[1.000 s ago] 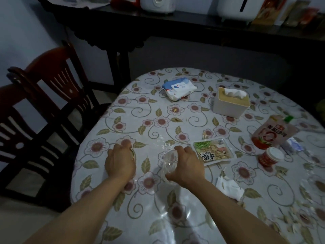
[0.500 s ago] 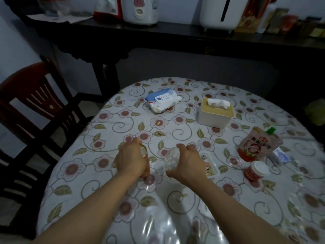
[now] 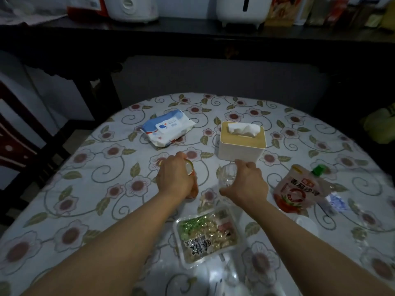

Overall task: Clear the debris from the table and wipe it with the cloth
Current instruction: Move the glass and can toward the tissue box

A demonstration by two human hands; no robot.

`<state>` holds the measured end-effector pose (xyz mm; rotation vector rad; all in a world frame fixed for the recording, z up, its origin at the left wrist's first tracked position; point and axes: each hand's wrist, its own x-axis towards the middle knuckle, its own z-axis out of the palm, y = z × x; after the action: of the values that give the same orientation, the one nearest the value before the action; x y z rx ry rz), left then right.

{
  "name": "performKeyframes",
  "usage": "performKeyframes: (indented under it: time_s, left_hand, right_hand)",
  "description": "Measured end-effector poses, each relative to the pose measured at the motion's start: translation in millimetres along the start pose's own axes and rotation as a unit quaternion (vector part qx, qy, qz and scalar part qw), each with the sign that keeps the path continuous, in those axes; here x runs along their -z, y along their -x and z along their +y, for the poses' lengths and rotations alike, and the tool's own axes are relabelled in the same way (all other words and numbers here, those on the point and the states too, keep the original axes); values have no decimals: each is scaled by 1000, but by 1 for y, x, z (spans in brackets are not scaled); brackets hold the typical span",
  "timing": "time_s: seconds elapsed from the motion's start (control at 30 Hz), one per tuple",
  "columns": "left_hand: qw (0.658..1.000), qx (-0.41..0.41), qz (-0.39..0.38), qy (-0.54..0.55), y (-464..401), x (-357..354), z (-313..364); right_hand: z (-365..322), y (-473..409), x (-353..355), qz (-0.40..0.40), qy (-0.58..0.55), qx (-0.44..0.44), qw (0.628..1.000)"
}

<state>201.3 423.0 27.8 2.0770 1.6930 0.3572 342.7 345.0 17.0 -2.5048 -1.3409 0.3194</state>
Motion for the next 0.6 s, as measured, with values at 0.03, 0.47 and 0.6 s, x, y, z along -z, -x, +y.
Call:
performKeyframes:
  time_s: [0.03,0.47,0.6]
  left_hand:
    - [1000,-5,-2,2,-6,-6,5]
    - [998,-65,2,-12,-76,-66,67]
    - [997,-72,2,-14,-81,-79,73]
  right_hand:
    - [5,-8,-1,-1,3,-3,1000]
    - [41,-93,-19,22,-12,-46,999]
    - [50,-101,-27,12,-14,-51,999]
